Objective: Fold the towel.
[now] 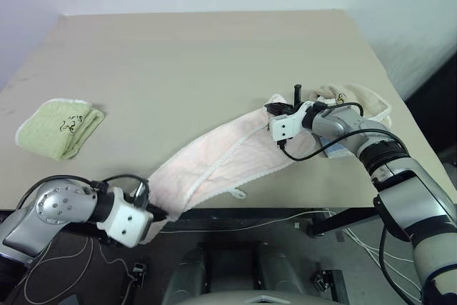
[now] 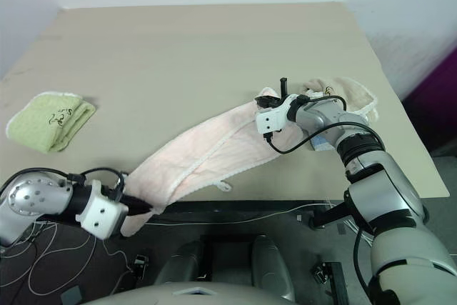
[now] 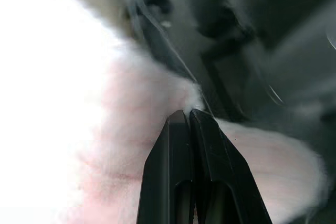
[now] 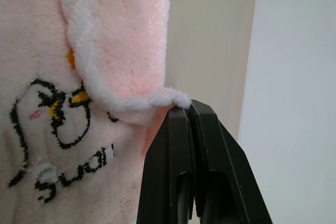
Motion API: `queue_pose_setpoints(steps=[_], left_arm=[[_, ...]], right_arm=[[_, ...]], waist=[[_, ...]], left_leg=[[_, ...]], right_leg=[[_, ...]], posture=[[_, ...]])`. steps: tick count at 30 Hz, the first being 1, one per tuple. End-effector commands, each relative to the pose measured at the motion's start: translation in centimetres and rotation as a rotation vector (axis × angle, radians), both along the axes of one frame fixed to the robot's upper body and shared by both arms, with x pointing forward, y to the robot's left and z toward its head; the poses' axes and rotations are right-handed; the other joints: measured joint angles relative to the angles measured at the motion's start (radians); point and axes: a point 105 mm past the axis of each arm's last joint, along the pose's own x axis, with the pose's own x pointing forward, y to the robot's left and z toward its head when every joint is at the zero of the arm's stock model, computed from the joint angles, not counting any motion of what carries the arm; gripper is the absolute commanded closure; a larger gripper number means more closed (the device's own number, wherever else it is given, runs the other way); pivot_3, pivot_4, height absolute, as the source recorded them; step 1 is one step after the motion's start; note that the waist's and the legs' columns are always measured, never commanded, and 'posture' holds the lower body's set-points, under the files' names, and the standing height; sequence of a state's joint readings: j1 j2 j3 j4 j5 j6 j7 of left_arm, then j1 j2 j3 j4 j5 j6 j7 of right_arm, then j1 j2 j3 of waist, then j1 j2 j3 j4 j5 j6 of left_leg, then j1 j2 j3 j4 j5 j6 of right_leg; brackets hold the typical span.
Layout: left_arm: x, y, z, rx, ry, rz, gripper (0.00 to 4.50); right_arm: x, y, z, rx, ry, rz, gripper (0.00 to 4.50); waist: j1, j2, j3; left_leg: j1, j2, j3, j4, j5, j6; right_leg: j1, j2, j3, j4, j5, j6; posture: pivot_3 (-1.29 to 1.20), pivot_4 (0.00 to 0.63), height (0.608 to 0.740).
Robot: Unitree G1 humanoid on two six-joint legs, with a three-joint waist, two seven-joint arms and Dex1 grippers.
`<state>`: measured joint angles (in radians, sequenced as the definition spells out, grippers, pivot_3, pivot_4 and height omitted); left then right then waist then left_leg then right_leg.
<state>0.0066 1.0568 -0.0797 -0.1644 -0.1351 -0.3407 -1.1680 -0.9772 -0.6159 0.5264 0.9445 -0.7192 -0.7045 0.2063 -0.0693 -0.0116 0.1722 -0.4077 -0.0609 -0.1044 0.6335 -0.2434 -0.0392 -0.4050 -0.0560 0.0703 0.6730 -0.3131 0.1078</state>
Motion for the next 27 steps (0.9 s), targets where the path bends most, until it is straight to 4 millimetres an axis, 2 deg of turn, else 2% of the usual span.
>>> queue_pose_setpoints(steps=[1,3,6,9,17,21,27], left_arm=[[2.5,0.2,4.2,-0.196,-0.026,0.168,4.47],[4.1,0.9,6.1,-0.295,-0.041,0.267,4.47],[5.2,1.7,7.5,-0.361,-0.047,0.343,4.47],[7.1,3.8,9.7,-0.462,-0.103,0.472,4.47],[9.9,6.4,12.9,-0.614,-0.228,0.639,4.47],[11.7,7.7,14.6,-0.697,-0.31,0.736,4.47],[15.3,9.6,18.6,-0.891,-0.441,0.887,4.47]], right_arm=[[0.2,-0.1,1.7,0.037,-0.05,0.004,4.5],[0.2,-0.1,2.0,0.038,-0.054,0.004,4.5],[0.4,-0.2,2.5,0.045,-0.063,-0.001,4.5],[0.7,-0.4,3.9,0.061,-0.079,-0.01,4.5],[1.2,-1.8,6.4,0.066,-0.117,-0.052,4.5],[1.6,-2.7,8.8,0.069,-0.169,-0.085,4.5],[2.1,-4.4,14.0,0.113,-0.266,-0.162,4.5]], waist=[[0.0,0.0,0.0],[-0.001,0.0,0.0],[-0.004,0.0,0.0],[-0.004,0.0,0.0],[-0.001,0.0,0.0],[-0.001,0.0,0.0],[-0.001,0.0,0.0]], left_leg=[[0.0,0.0,0.0,0.001,0.0,0.0],[0.0,0.0,0.0,0.001,0.0,0.0],[0.0,0.0,0.0,0.001,0.0,0.0],[0.0,0.001,0.0,0.001,0.0,0.0],[0.0,0.0,0.0,0.001,0.0,-0.001],[-0.001,0.0,0.0,0.002,0.0,-0.001],[-0.001,0.0,0.0,0.003,0.001,-0.001]], right_leg=[[0.0,0.0,0.0,0.0,0.0,0.0],[0.0,0.0,0.0,0.0,0.0,0.0],[0.0,0.0,0.0,0.001,0.0,0.0],[-0.001,0.001,0.0,0.001,0.0,0.0],[-0.001,0.0,0.0,0.002,0.0,0.0],[-0.002,0.0,0.0,0.002,0.0,0.0],[-0.002,0.0,0.0,0.003,0.0,0.0]], posture=[[0.0,0.15,0.74],[0.0,0.15,0.74],[0.0,0.15,0.74],[0.0,0.15,0.74],[0.0,0.15,0.74],[0.0,0.15,0.74],[0.0,0.15,0.74]])
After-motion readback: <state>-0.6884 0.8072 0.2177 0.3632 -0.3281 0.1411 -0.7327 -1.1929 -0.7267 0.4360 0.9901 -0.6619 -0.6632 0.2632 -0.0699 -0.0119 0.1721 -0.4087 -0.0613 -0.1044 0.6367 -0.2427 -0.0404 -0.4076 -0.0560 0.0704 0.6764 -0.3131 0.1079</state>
